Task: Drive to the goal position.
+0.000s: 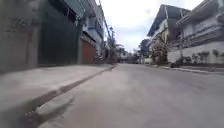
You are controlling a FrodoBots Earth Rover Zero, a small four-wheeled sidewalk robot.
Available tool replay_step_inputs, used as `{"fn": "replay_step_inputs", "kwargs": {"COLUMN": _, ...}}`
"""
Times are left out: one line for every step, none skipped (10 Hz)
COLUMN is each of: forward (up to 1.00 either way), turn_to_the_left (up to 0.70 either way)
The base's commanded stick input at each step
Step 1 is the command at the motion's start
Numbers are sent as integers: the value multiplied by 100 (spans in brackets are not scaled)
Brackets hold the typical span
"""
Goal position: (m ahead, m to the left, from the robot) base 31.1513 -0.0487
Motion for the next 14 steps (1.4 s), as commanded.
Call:
{"fn": "replay_step_inputs", "kwargs": {"forward": 100, "turn_to_the_left": -2}}
{"fn": "replay_step_inputs", "kwargs": {"forward": 100, "turn_to_the_left": -2}}
{"fn": "replay_step_inputs", "kwargs": {"forward": 100, "turn_to_the_left": -2}}
{"fn": "replay_step_inputs", "kwargs": {"forward": 100, "turn_to_the_left": -2}}
{"fn": "replay_step_inputs", "kwargs": {"forward": 100, "turn_to_the_left": -5}}
{"fn": "replay_step_inputs", "kwargs": {"forward": 100, "turn_to_the_left": -18}}
{"fn": "replay_step_inputs", "kwargs": {"forward": 100, "turn_to_the_left": -40}}
{"fn": "replay_step_inputs", "kwargs": {"forward": 100, "turn_to_the_left": -40}}
{"fn": "replay_step_inputs", "kwargs": {"forward": 100, "turn_to_the_left": -39}}
{"fn": "replay_step_inputs", "kwargs": {"forward": 100, "turn_to_the_left": -28}}
{"fn": "replay_step_inputs", "kwargs": {"forward": 100, "turn_to_the_left": -10}}
{"fn": "replay_step_inputs", "kwargs": {"forward": 100, "turn_to_the_left": -4}}
{"fn": "replay_step_inputs", "kwargs": {"forward": 100, "turn_to_the_left": -3}}
{"fn": "replay_step_inputs", "kwargs": {"forward": 100, "turn_to_the_left": -3}}
